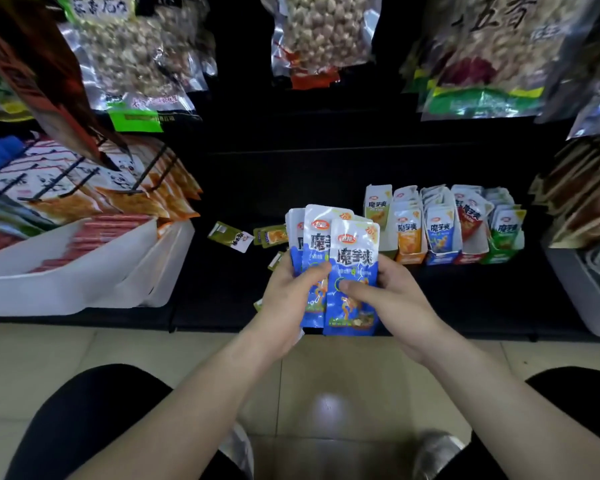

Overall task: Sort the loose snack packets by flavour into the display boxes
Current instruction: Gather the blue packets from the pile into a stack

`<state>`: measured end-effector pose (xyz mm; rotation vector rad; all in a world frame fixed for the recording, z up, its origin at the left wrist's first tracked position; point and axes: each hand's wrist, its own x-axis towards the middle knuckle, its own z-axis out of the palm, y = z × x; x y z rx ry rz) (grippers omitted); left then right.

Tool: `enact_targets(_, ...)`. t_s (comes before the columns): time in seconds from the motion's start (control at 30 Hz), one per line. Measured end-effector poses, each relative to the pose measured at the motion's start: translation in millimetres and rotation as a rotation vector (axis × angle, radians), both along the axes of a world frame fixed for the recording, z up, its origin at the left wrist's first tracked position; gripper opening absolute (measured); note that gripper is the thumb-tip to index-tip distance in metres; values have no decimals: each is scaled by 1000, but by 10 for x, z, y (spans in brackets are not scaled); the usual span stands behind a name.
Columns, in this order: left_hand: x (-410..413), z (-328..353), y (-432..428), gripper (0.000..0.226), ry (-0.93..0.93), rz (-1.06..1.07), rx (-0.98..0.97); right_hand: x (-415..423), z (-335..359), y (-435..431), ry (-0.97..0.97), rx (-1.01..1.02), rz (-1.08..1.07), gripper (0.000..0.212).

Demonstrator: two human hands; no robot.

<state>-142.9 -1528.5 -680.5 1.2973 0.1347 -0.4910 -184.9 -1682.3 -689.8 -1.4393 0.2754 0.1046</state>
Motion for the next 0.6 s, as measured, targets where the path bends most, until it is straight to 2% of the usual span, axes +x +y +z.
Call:
enact_targets(0.37, 251, -255, 124, 49, -20, -22, 57, 248, -203, -60, 26, -55, -57, 30)
enact_targets(0.5, 315, -273, 145, 31, 73, -39, -33, 307, -271, -74, 57, -76, -51, 33)
enact_targets(0.6, 339, -310, 177, 31, 98, -63, -33, 327, -303, -57, 74, -42, -38, 35)
